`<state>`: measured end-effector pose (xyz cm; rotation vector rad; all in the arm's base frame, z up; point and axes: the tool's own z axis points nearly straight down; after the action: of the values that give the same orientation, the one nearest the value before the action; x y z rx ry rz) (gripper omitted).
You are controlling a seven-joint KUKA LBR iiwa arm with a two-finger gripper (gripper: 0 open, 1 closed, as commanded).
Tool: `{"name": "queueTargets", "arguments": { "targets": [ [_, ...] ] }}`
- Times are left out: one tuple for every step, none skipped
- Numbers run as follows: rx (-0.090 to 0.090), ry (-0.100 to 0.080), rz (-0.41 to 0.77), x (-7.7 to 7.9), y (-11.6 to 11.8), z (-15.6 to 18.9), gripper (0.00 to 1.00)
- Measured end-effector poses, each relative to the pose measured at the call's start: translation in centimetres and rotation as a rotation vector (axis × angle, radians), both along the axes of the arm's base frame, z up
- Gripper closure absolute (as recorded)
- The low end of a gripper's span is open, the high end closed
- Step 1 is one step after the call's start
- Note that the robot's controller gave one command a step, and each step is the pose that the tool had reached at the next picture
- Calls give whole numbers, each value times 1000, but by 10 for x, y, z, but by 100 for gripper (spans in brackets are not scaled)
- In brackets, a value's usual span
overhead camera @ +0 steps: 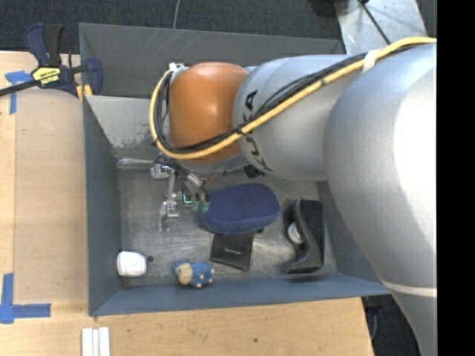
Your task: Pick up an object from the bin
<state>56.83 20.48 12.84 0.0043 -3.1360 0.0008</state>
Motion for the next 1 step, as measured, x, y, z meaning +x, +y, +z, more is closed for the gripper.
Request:
{"name": "queueTargets", "arguments": {
  "targets": [
    [-1, -2, 59, 1, -73, -46, 0]
  ]
}}
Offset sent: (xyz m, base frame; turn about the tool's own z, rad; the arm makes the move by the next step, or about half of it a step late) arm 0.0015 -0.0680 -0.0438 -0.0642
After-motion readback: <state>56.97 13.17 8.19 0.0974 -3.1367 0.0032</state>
